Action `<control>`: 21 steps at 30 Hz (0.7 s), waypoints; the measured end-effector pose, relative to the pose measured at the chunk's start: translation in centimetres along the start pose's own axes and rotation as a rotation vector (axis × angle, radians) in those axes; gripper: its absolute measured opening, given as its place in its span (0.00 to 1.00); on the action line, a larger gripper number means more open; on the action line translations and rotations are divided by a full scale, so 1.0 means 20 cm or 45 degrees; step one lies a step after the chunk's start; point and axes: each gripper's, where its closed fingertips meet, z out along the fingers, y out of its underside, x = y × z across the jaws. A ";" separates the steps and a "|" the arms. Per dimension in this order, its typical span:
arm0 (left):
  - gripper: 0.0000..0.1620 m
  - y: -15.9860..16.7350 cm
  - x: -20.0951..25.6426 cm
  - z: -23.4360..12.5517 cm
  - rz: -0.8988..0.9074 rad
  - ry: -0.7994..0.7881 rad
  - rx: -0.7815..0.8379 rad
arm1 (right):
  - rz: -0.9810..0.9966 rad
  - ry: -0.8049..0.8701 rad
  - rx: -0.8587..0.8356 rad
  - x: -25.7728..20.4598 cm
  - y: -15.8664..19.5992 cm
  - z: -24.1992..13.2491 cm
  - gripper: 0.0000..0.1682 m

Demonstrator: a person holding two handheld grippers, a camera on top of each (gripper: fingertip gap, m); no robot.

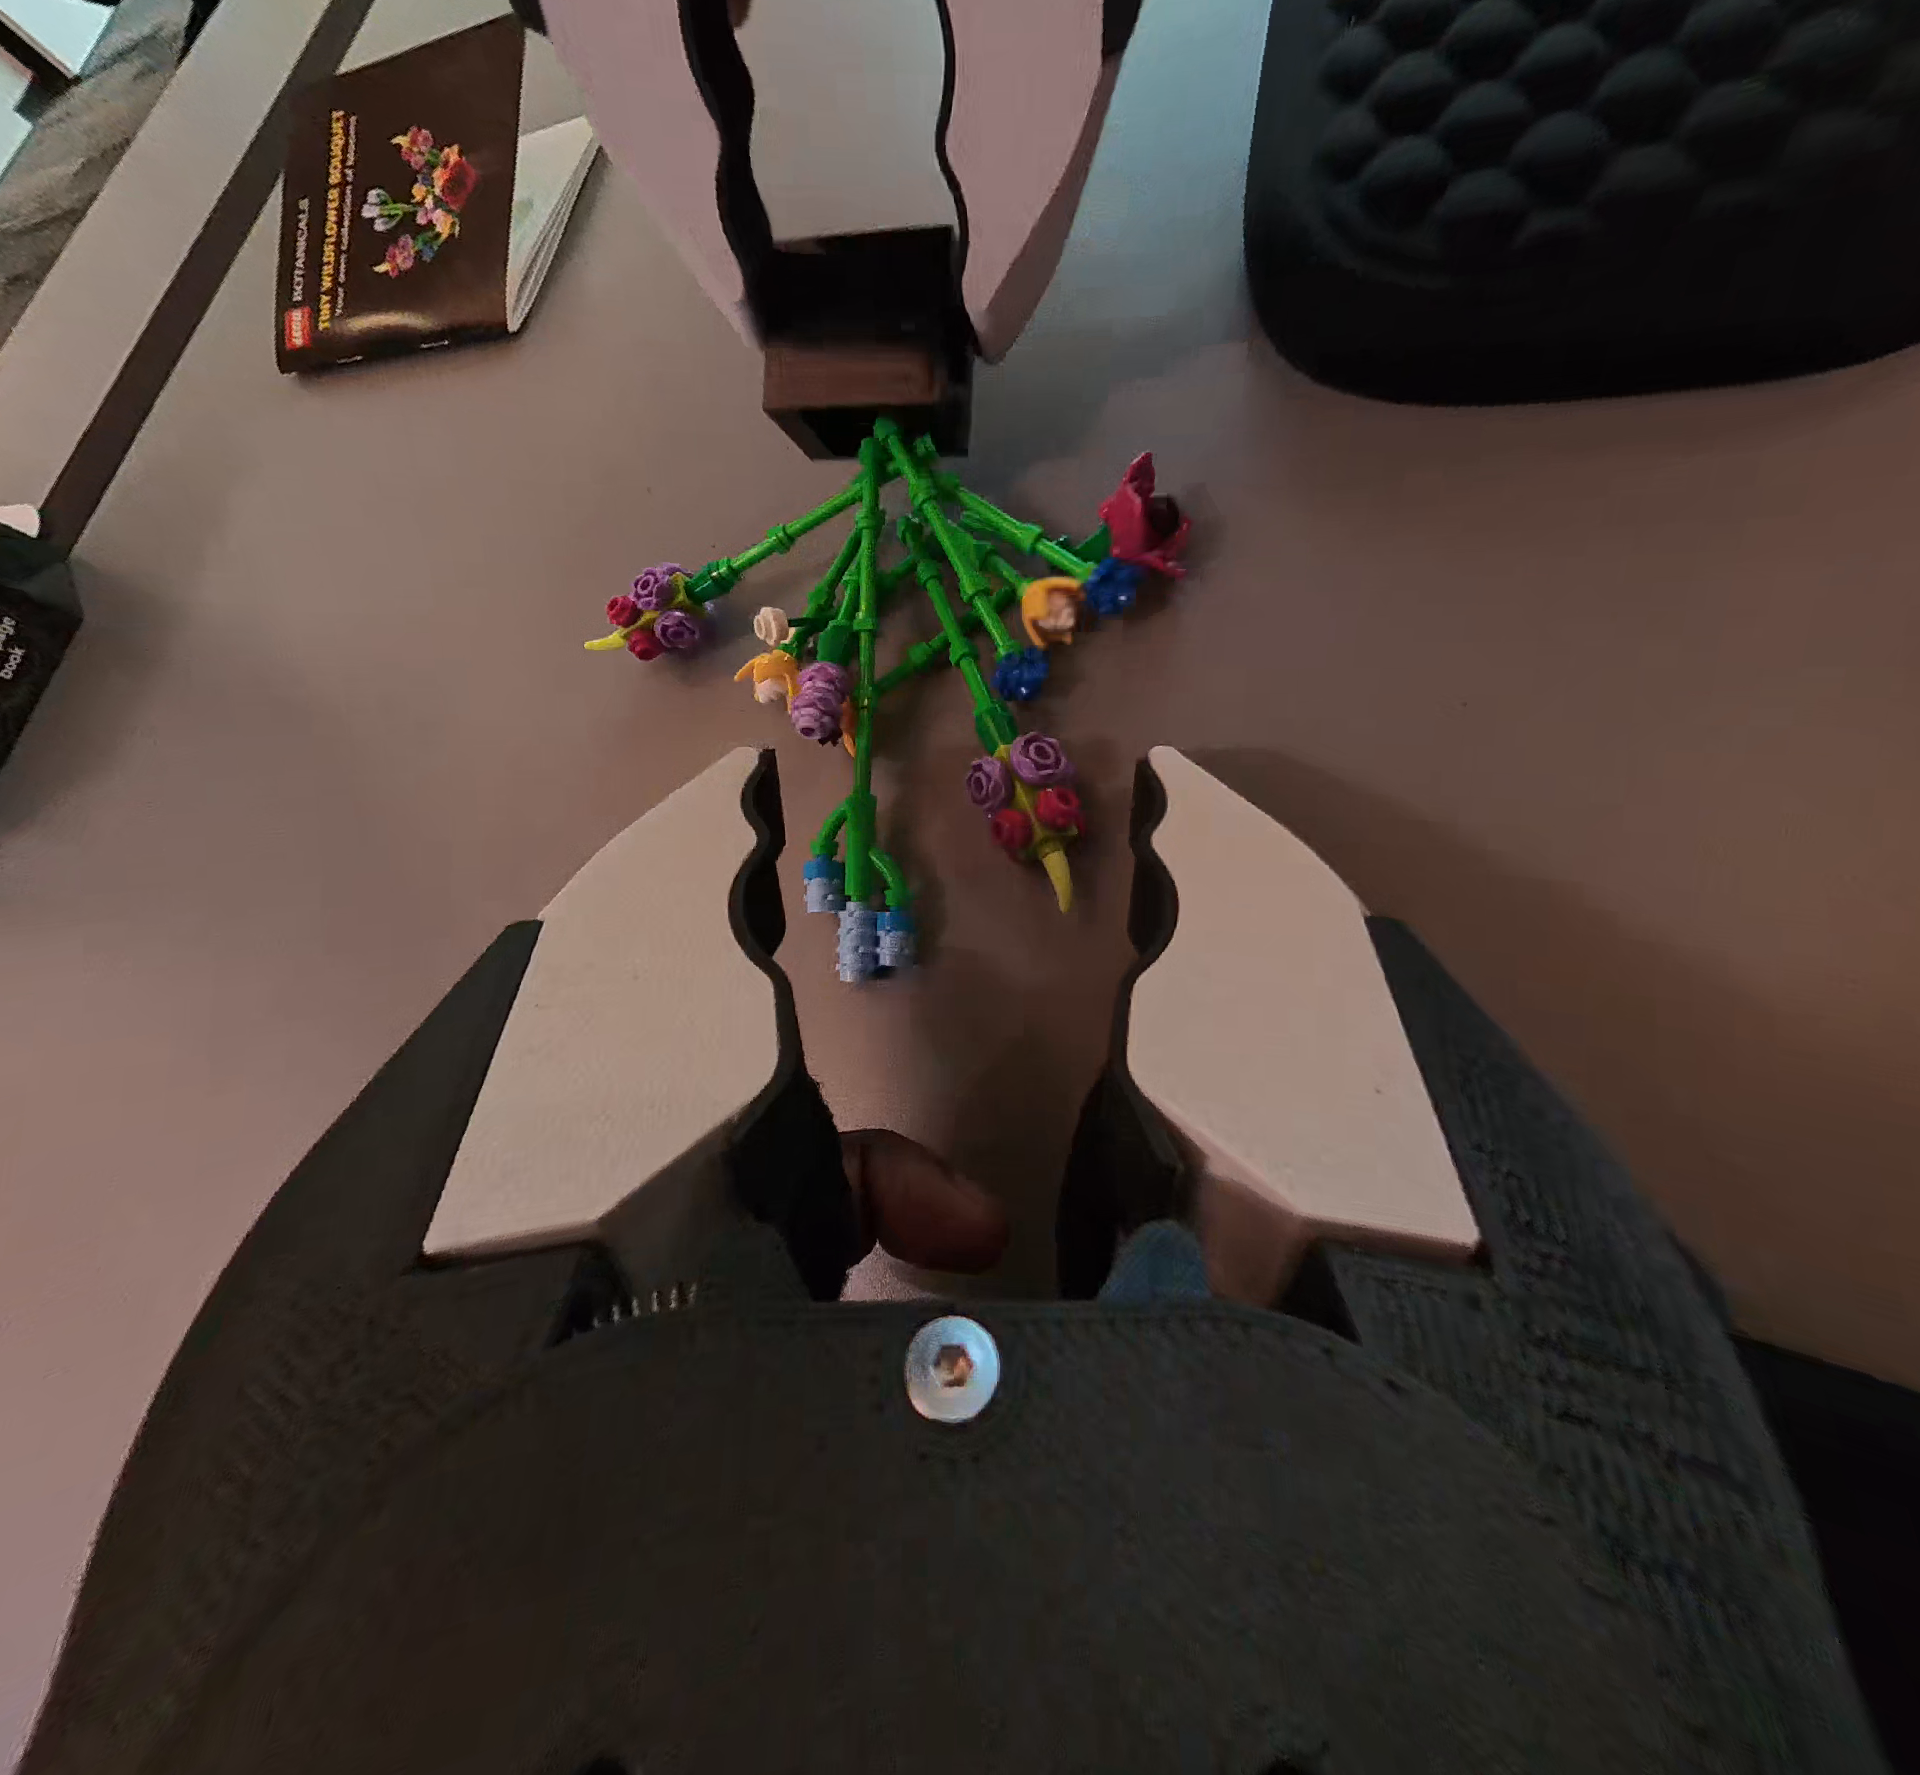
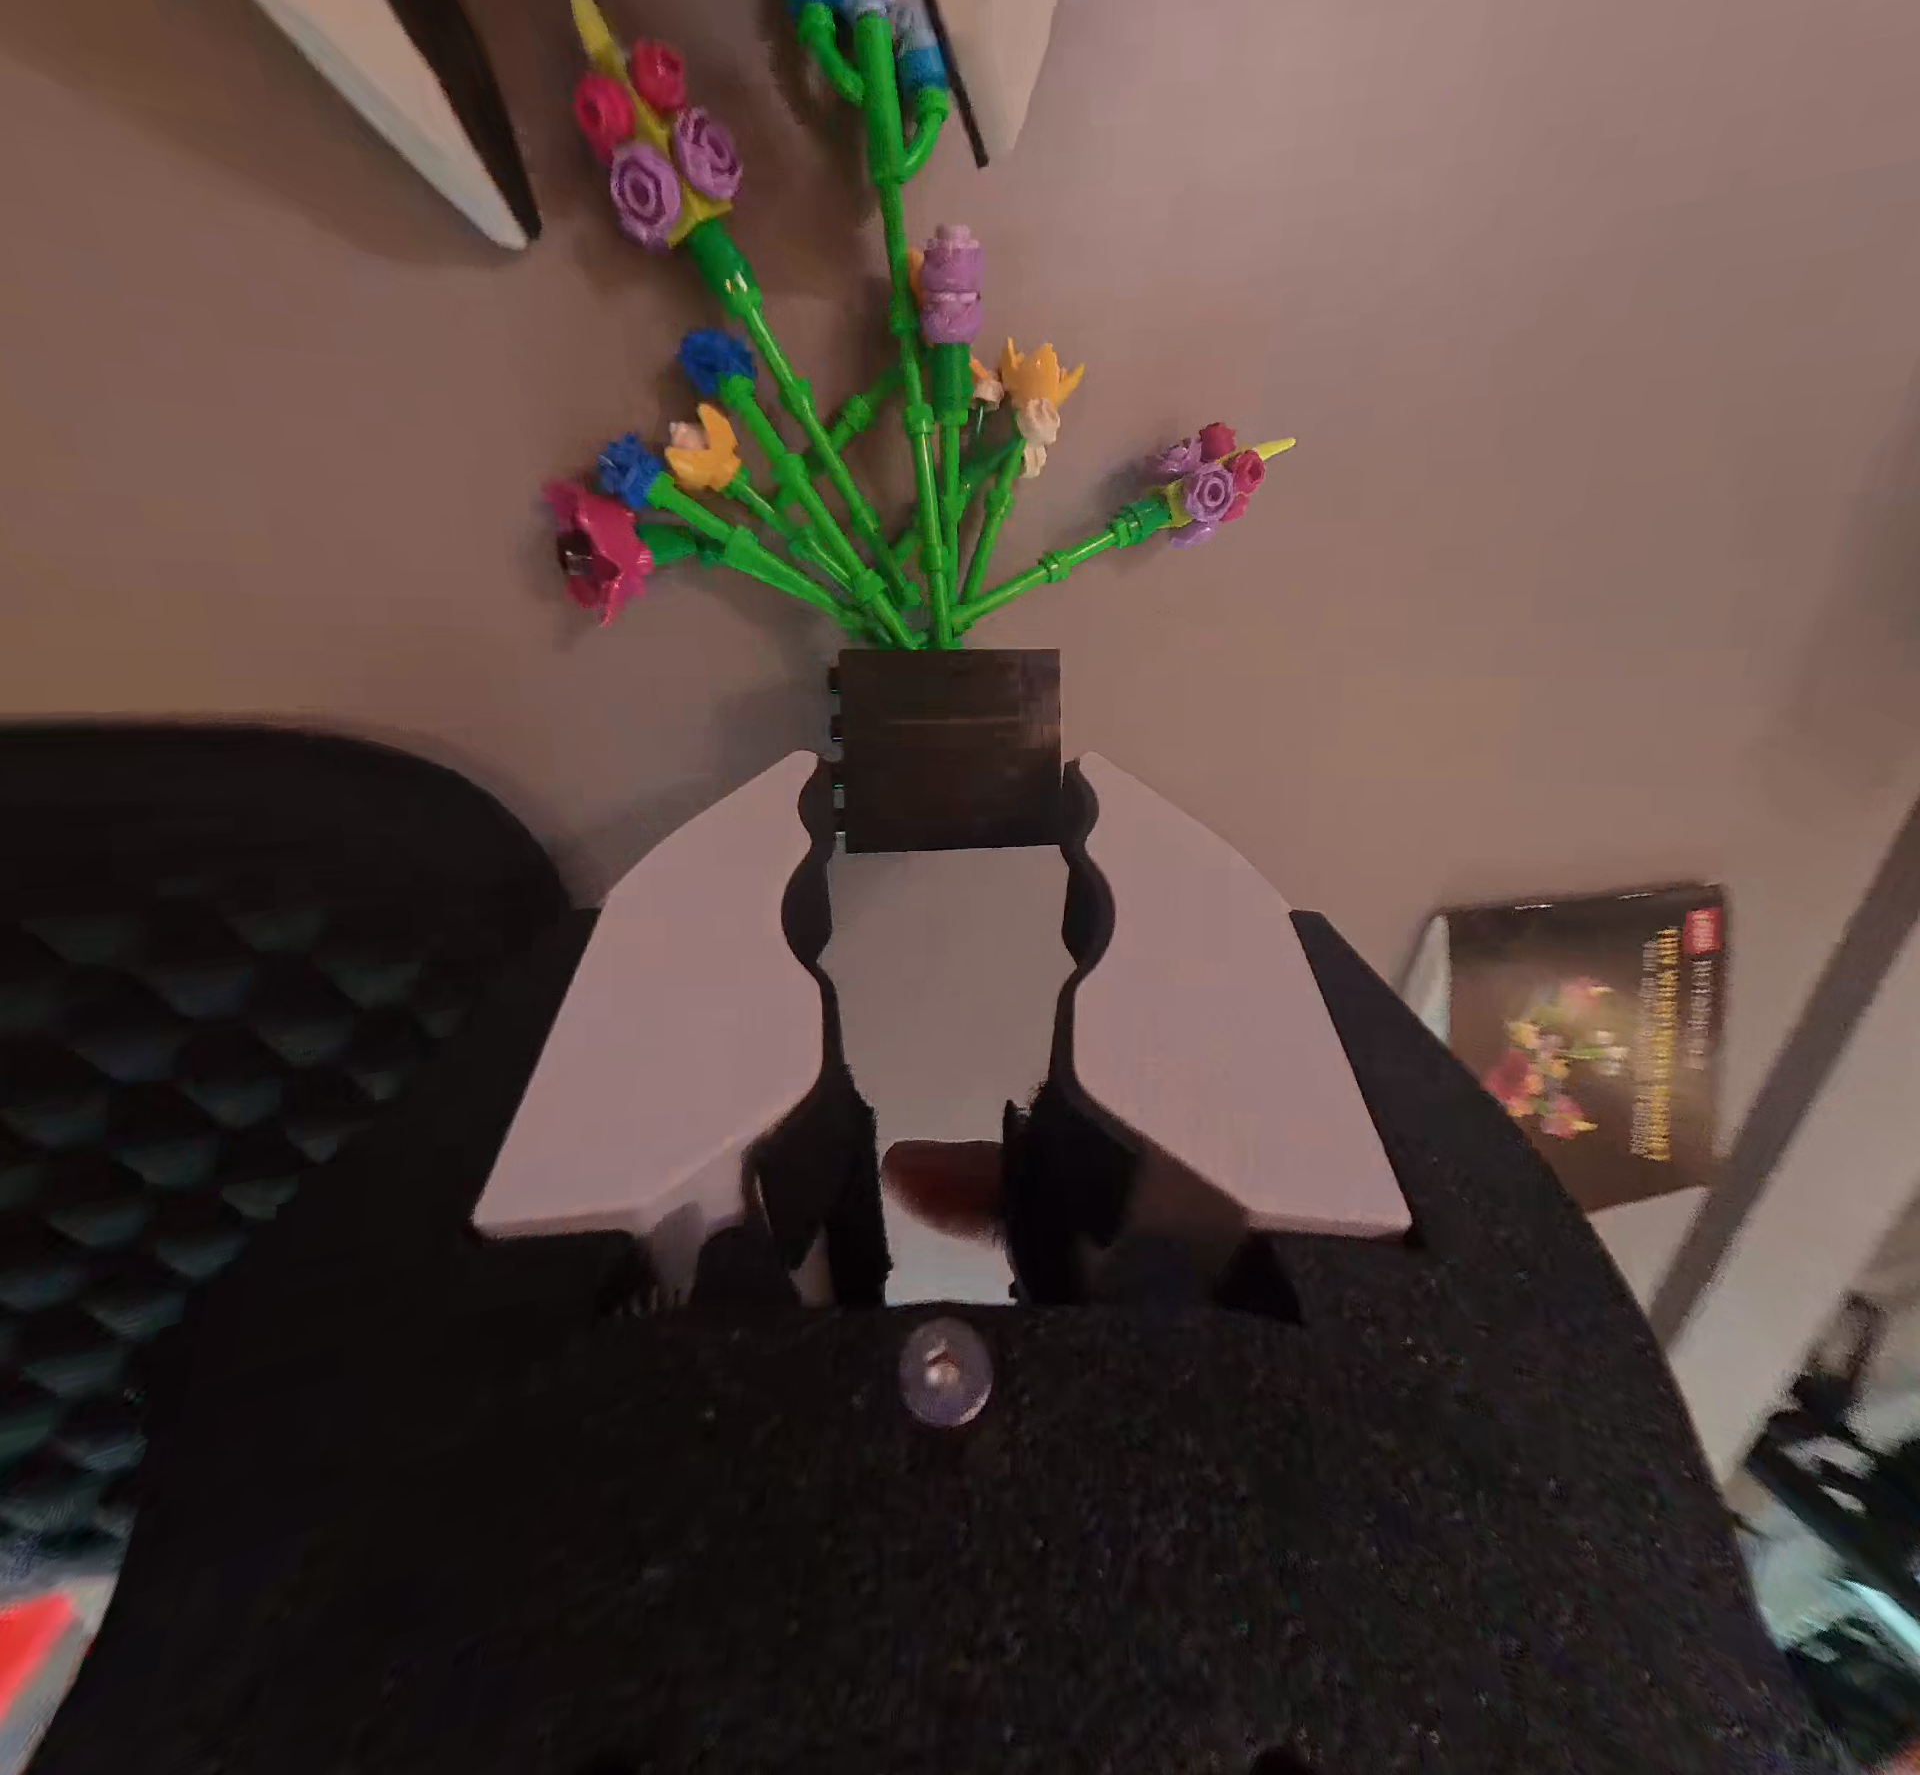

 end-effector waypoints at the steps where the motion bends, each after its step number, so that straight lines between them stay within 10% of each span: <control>1: 0.40 0.00 -0.01 0.00 -0.006 -0.008 -0.004 | -0.049 0.005 -0.044 0.01 0.01 -0.01 0.25; 9: 0.35 0.02 -0.06 0.01 -0.017 -0.082 -0.026 | -0.091 0.167 -0.208 0.14 0.13 -0.11 0.25; 21: 0.37 -0.07 -0.23 0.22 0.070 -0.063 -0.018 | 0.863 0.430 1.331 0.40 -0.02 -0.45 0.25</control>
